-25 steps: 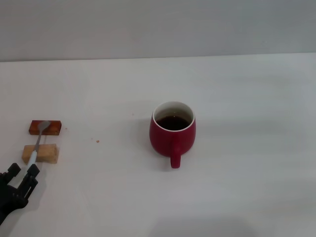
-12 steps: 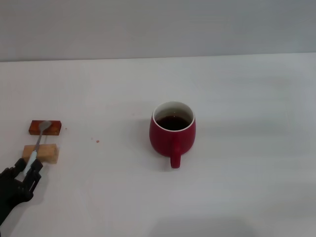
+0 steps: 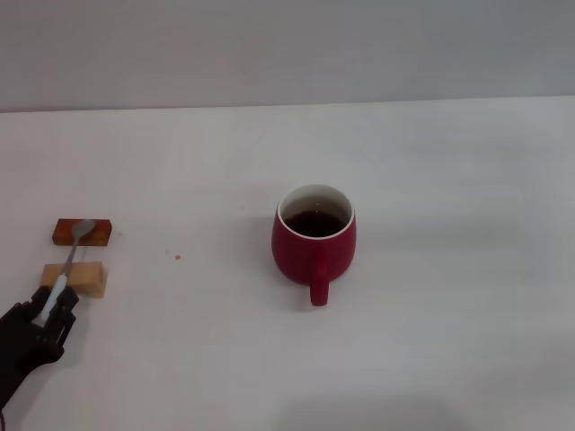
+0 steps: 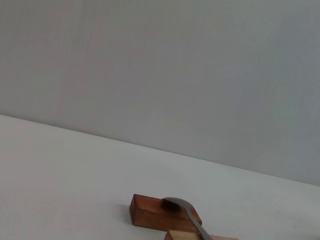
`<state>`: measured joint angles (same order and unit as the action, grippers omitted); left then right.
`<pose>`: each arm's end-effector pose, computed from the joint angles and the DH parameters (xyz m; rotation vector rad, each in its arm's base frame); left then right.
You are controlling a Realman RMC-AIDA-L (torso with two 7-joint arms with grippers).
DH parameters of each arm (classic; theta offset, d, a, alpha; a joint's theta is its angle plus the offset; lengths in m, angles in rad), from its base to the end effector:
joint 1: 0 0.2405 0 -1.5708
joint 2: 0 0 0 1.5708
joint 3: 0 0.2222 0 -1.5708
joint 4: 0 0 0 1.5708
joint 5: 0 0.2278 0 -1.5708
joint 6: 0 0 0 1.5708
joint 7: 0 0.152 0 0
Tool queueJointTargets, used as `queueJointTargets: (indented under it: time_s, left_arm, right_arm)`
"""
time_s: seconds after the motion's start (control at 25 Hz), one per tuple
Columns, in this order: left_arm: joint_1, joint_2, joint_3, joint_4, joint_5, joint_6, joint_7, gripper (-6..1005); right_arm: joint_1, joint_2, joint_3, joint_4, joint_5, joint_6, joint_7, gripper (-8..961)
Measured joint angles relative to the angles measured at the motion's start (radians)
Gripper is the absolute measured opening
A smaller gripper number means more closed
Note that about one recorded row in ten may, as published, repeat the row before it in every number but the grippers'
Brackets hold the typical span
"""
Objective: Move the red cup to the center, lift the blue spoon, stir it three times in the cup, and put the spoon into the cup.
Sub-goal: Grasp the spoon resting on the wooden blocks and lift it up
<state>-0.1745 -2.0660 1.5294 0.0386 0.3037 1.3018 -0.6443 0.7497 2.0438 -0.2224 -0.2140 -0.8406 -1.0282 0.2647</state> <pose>-0.3762 0.2204 -0.0229 -1.7444 -0.9491 -0.7780 0.2824 0.4373 0.1224 -1.2512 0.4365 0.7600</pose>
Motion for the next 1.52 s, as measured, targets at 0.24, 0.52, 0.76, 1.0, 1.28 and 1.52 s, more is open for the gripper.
queueJointTargets:
  time_s: [0.24, 0.52, 0.76, 1.0, 1.28, 1.52]
  left_arm:
    - [-0.005, 0.000, -0.003, 0.005, 0.000, 0.000, 0.000, 359]
    - [-0.009, 0.000, -0.003, 0.006, 0.000, -0.024, -0.022, 307]
    - [-0.011, 0.000, -0.004, 0.009, -0.006, -0.030, -0.026, 286]
    - [-0.014, 0.000, -0.005, 0.010, -0.004, -0.028, -0.026, 268]
    - [-0.018, 0.000, -0.005, 0.011, -0.004, -0.030, -0.024, 233]
    - [-0.013, 0.000, -0.006, 0.011, -0.008, -0.031, -0.025, 226]
  right_arm:
    - [0.011, -0.001, 0.000, 0.005, 0.000, 0.004, -0.037, -2]
    - [0.016, -0.002, -0.012, 0.007, 0.000, 0.017, -0.038, -1]
    - [0.019, -0.004, -0.012, 0.007, 0.000, 0.028, -0.038, -1]
    - [0.019, -0.004, -0.012, 0.007, 0.000, 0.036, -0.038, -2]
    - [0.019, -0.004, -0.012, 0.007, 0.000, 0.040, -0.038, -2]
    - [0.015, -0.004, -0.027, 0.008, 0.000, 0.041, -0.038, -1]
